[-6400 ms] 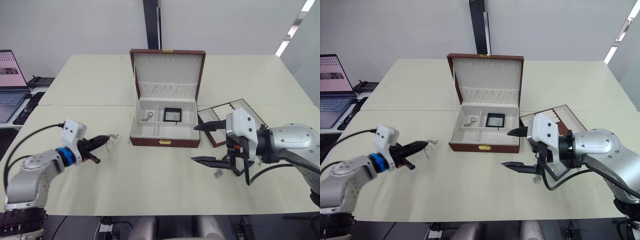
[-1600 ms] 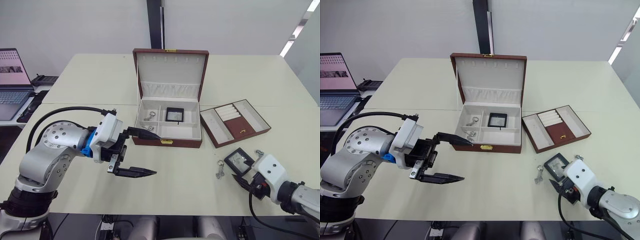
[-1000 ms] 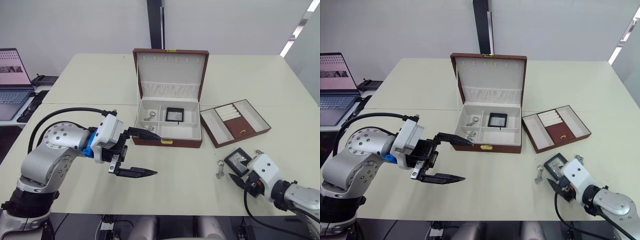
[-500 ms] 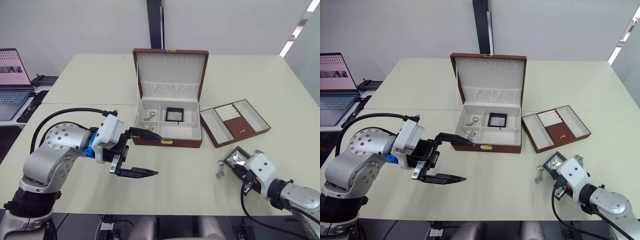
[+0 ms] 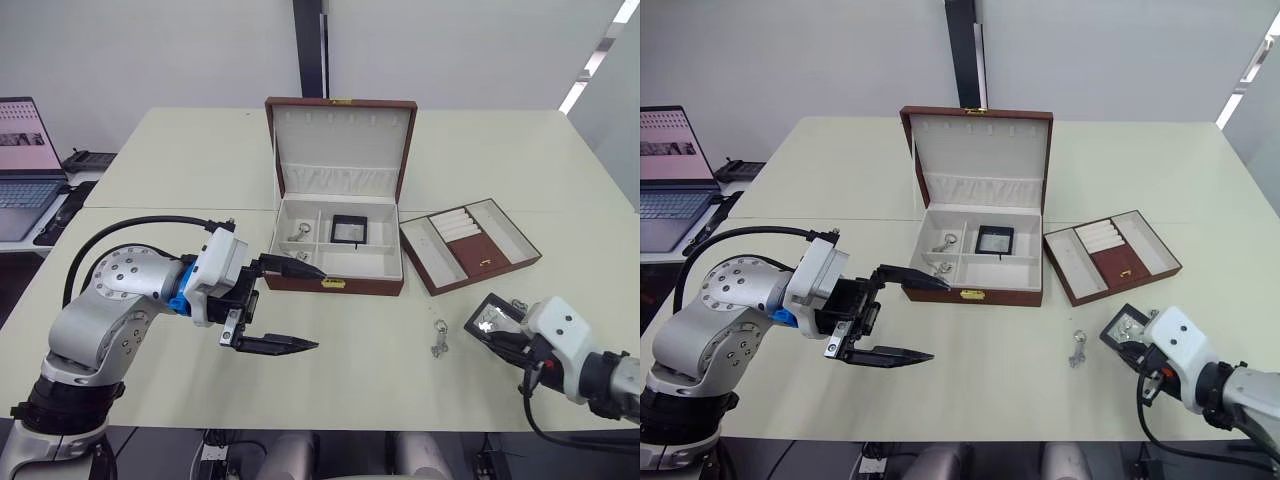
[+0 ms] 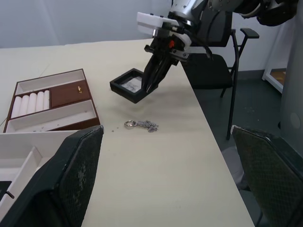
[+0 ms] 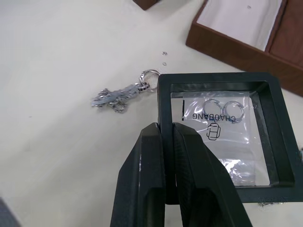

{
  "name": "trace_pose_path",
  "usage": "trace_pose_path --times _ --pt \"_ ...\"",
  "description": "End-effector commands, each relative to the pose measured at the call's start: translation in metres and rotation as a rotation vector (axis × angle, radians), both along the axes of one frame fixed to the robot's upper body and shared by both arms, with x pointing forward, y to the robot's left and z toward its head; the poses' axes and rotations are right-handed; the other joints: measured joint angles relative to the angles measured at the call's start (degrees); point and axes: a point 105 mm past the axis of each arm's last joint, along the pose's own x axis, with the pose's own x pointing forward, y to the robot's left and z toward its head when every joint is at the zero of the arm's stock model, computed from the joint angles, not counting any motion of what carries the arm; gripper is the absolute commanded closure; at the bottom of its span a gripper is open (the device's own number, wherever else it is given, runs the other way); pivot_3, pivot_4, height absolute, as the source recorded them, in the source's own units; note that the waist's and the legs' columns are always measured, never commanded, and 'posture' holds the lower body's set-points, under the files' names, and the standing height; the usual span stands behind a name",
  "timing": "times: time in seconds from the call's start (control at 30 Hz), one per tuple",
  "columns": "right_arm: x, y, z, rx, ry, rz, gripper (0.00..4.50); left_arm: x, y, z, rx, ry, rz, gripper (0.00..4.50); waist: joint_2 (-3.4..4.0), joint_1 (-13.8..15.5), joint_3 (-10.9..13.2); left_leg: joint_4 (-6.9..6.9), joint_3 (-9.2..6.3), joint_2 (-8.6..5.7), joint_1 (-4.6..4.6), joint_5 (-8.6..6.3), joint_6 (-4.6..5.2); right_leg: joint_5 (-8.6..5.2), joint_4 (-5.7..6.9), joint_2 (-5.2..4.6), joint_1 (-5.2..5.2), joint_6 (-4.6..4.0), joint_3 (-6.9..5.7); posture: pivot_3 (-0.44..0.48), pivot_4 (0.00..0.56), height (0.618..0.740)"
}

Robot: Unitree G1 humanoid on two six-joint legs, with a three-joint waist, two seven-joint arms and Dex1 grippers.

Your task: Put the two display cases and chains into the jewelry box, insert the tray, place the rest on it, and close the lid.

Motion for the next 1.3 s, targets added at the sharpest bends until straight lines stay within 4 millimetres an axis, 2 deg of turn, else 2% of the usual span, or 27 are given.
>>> trace_pose_path --times 0.03,0.27,0.37,0.5,0.67,0.87,1.0,1.3 --pt "0.008 0.01 0.028 -0.012 -0.06 0.1 4.47 0.007 0.011 0.003 0.022 -0.022 0.086 0.0 0.0 -0.08 0.0 0.0 -0.01 0.0 0.0 0.0 0.0 0.0 0.0 0.01 0.01 0.0 -0.01 0.0 0.15 0.74" --pt "0.036 0.027 0.059 -0.041 -0.096 0.228 4.47 0.024 0.031 0.004 0.052 -0.023 0.256 0.0 -0.03 -0.12 0.05 -0.01 -0.04 0.03 -0.04 0.02 -0.04 0.0 -0.04 0.01 -0.01 0.0 -0.05 0.0 0.15 0.74" --pt "0.052 0.043 0.071 -0.037 -0.104 0.299 4.47 0.027 0.042 0.0 0.079 -0.016 0.323 0.0 0.0 -0.56 0.14 0.0 0.01 0.04 -0.05 0.03 -0.05 0.0 -0.06 -0.07 -0.04 0.0 0.0 0.0 0.15 0.74" --pt "0.072 0.079 0.083 0.009 -0.106 0.413 4.47 0.029 0.048 0.001 0.075 -0.025 0.382 0.0 -0.08 -1.23 0.23 -0.03 -0.05 0.07 -0.09 0.03 -0.06 0.0 -0.06 -0.1 -0.08 0.0 -0.04 0.0 0.15 0.74" --pt "0.092 0.115 0.088 0.023 -0.091 0.507 4.47 0.032 0.054 0.005 0.067 -0.035 0.438 0.0 -0.1 -1.51 0.26 -0.02 -0.08 0.13 -0.16 0.04 -0.08 0.0 -0.03 -0.13 -0.2 0.0 -0.02 0.0 0.15 0.74" --pt "0.109 0.145 0.083 0.018 -0.078 0.582 4.47 0.034 0.064 0.003 0.109 -0.047 0.476 0.0 -0.1 -1.49 0.26 0.13 -0.12 0.08 -0.85 0.09 -0.16 0.02 0.14 -0.2 -0.94 -0.01 -0.02 0.0 0.15 0.74" --pt "0.117 0.161 0.073 0.024 -0.064 0.613 4.47 0.036 0.064 0.003 0.109 -0.057 0.487 0.0 -0.1 -1.56 0.26 0.13 -0.12 0.07 -0.92 0.1 -0.17 0.02 0.14 -0.21 -1.01 -0.01 -0.03 0.0 0.15 0.74" --pt "0.125 0.172 0.053 -0.006 -0.023 0.675 4.47 0.033 0.06 0.003 0.107 -0.06 0.461 0.0 -0.09 -1.62 0.26 0.13 -0.15 0.06 -0.91 0.13 -0.22 0.03 0.19 -0.2 -1.03 -0.02 -0.03 0.0 0.15 0.74"
